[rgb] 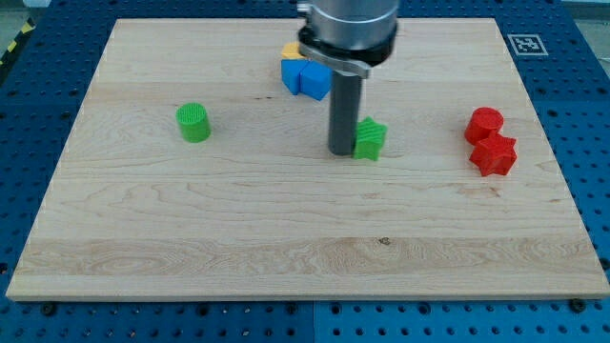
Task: Push the green star into red blocks
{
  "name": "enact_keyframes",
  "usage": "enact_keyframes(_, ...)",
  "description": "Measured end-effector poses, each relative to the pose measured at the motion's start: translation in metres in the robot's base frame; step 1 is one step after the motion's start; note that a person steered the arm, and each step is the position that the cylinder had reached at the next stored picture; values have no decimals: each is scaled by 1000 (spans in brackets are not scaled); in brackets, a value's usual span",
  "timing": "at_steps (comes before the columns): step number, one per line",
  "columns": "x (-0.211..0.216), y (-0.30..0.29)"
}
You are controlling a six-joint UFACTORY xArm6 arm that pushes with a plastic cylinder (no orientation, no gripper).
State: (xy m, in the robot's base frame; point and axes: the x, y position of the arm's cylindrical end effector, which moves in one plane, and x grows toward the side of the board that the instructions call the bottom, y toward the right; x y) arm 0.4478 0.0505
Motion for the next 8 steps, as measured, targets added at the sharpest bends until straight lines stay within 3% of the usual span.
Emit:
enact_keyframes(2, -26, 6)
enact_keyframes(4, -20, 46)
enact_keyframes(8, -16, 43)
